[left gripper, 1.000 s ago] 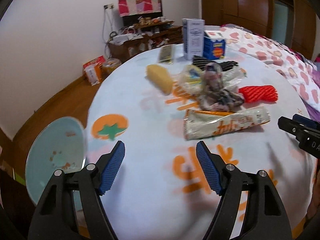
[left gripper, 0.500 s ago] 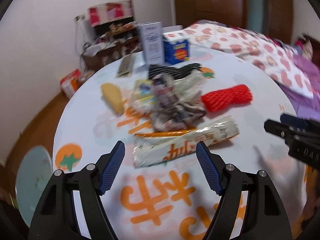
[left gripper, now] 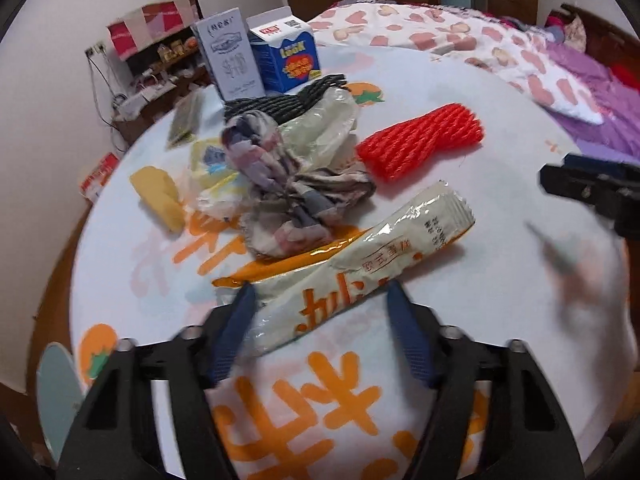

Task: Collect trash
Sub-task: 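Grasp the white snack wrapper with the left tool, then grasp the red foam net sleeve with the right tool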

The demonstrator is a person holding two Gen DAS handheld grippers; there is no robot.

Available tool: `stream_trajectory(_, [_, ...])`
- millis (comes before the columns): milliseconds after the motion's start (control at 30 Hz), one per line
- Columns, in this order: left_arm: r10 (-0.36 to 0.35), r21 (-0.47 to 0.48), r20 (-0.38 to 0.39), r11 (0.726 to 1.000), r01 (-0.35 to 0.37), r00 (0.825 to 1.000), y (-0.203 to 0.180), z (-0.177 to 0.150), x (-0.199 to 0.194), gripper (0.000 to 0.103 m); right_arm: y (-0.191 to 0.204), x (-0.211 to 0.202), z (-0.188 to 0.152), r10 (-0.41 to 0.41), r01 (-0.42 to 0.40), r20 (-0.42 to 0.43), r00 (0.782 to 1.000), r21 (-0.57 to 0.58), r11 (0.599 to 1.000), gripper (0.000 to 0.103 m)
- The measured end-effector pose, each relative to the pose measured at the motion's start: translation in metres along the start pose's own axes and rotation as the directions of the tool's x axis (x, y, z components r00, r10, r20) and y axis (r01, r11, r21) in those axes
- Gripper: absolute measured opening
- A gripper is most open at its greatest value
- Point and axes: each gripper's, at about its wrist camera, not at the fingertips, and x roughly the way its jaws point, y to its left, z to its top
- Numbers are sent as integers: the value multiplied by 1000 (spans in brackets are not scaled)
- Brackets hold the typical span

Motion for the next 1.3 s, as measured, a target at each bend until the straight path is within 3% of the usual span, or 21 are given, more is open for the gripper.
stream_trajectory(100, [15, 42, 15, 999, -16, 1000, -8, 0, -1, 28, 0, 1, 0, -2, 2, -3, 1000, -2, 1000, 58])
stream_trajectory(333, [-12, -38, 46, 999, 14, 999, 3, -6, -12, 10, -1, 4, 3, -2, 2, -1, 1000, 2, 1000, 58])
stream_trajectory(600, [-32, -90, 84, 995, 40, 996, 13, -27, -52, 9, 10, 18, 28, 29, -30, -2, 1000, -71, 997, 58])
stream_trajectory(800, [-2, -169, 128, 985, 24, 992, 35, -41, -90, 8, 32, 46, 65, 66, -65, -3, 998, -173, 983, 58])
stream_trajectory(1000, [51, -254, 172, 967, -6, 984, 62, -41, -111, 6, 56, 87, 79, 110, -134, -106, 988, -252, 958, 58])
stream_trajectory(1033, [54, -257, 172, 966, -8, 984, 64, -42, -111, 6, 59, 93, 77, 100, -129, -119, 988, -267, 955, 56])
stream_trajectory(1167, [50, -267, 127, 964, -15, 991, 68, -48, -94, 6, 59, 94, 70, 85, -119, -135, 987, -277, 953, 27])
stream_trajectory(1300, [57, -273, 89, 961, -30, 994, 68, -57, -78, 6, 55, 82, 60, 60, -95, -134, 989, -272, 958, 21])
